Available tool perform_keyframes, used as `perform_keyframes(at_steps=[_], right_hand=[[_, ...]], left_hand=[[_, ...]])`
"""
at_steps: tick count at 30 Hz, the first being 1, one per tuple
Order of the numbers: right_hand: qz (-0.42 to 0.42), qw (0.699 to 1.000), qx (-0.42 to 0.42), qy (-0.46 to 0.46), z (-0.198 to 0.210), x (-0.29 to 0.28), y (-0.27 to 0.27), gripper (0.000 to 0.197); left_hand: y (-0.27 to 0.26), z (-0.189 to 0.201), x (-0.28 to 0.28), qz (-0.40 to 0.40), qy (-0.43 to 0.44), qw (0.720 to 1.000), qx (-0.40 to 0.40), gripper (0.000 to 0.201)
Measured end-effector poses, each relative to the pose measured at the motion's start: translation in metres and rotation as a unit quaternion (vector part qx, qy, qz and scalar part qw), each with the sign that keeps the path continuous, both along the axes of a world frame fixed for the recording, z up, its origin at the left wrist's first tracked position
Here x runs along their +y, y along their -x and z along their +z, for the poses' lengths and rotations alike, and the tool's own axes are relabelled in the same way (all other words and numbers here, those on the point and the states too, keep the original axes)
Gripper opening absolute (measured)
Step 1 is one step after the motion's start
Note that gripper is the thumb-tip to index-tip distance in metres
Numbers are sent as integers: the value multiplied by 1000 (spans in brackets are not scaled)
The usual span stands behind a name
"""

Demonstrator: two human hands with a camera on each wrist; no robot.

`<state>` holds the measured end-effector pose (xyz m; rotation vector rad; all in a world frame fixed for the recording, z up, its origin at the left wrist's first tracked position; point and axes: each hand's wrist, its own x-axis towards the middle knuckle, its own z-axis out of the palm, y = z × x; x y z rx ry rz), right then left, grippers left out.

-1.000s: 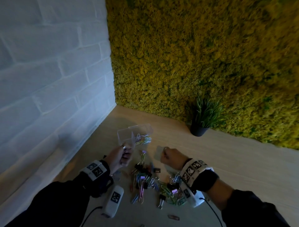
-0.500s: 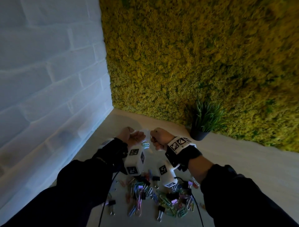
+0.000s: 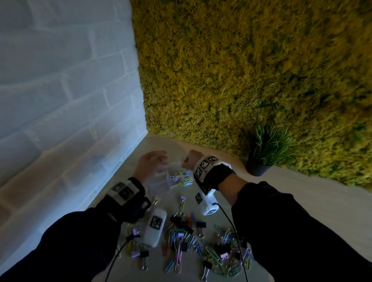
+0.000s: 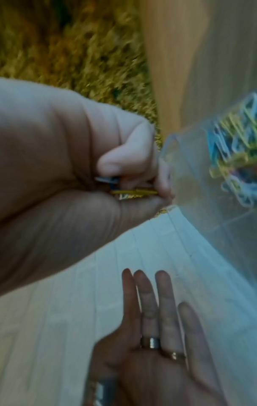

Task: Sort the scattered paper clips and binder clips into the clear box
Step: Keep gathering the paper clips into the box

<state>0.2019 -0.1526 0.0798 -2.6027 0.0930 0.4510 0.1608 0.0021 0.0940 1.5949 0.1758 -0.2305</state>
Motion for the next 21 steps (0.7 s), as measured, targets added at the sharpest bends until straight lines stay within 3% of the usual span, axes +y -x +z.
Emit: perform_keyframes(at_steps=[1, 2, 3, 5, 7, 11, 15, 18, 21], right_hand=[[-2, 1000, 6, -3, -5, -2, -3, 28], [-6, 1000, 14, -1, -6, -3, -3, 27], [-7, 1000, 18, 2, -4, -4, -2, 23], [-34, 997, 35, -60, -1, -4, 0, 20], [-76, 986, 70, -132, 2, -4, 2, 33], [-119, 968, 110, -192, -1, -3, -1, 40], [-173, 929, 120, -306, -2, 1, 7, 45], [-184, 904, 112, -370, 15, 3, 29, 40], [-167, 894, 69, -410, 30, -7, 55, 28]], left_hand=[[-2, -1, 5, -19, -143, 986, -88, 35], [-4, -3, 9, -73, -263, 952, -139, 45], [-8, -8, 12, -138, -342, 918, -145, 59], [-11, -16, 18, -230, -406, 878, -104, 78], [-11, -22, 19, -255, -414, 868, -98, 80], [-14, -28, 25, -262, -411, 867, -100, 75], [-15, -30, 26, -262, -397, 874, -97, 75], [-13, -28, 30, -265, -389, 877, -95, 74], [-8, -24, 45, -208, -351, 905, -121, 71]])
